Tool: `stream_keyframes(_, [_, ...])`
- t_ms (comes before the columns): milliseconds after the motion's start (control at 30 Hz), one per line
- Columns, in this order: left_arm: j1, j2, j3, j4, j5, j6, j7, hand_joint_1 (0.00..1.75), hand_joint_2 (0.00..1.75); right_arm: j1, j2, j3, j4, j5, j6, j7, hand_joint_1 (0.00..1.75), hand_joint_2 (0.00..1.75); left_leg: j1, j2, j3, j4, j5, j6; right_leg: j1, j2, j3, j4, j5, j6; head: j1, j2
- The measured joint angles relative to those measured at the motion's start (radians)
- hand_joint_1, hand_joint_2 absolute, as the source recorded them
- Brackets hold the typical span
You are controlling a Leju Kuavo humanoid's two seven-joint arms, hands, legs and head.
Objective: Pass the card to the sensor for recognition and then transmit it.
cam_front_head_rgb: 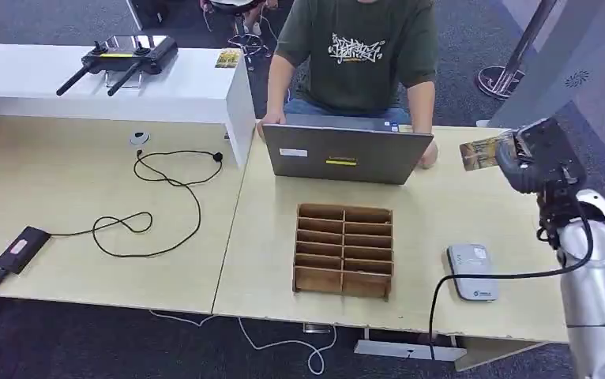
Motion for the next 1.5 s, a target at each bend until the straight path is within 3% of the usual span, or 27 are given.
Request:
stream_keyframes(267, [0.001,0.005,0.0,0.016,0.0,0.0,-0.006,0.0,0.0,0.074,-0.055,-0.061,0.023,-0.051,-0.028,-0.021,1.75,1.75,0.0,-0.001,0.0,0.0,0.0,0.0,0.0,-0.001,0.0,0.0,0.0,0.0,0.0,0.0])
stream_keyframes(767, [0.001,0.004,0.0,0.021,0.0,0.0,-0.005,0.0,0.0,0.274,-0.076,-0.192,-0.034,-0.076,-0.054,-0.009,1.75,1.75,0.0,-0.001,-0.001,0.0,0.0,0.0,0.0,-0.002,0.0,0.0,0.0,0.0,0.0,0.0])
stream_keyframes(1133, [0.0,0.002,0.0,0.021,-0.003,0.0,-0.004,0.0,0.0,0.4,-0.048,-0.282,-0.112,-0.044,-0.052,0.018,1.75,1.75,0.0,-0.001,-0.001,0.0,0.0,0.0,0.0,-0.001,0.0,0.0,0.0,0.0,0.0,0.0])
stream_keyframes(1500, [-0.002,-0.005,0.0,0.021,0.006,0.0,0.003,0.0,0.0,0.424,0.021,-0.303,-0.111,-0.002,-0.018,0.04,1.75,1.75,0.0,-0.001,0.0,0.0,0.0,0.0,0.0,-0.001,0.0,0.0,0.0,0.0,0.0,0.0])
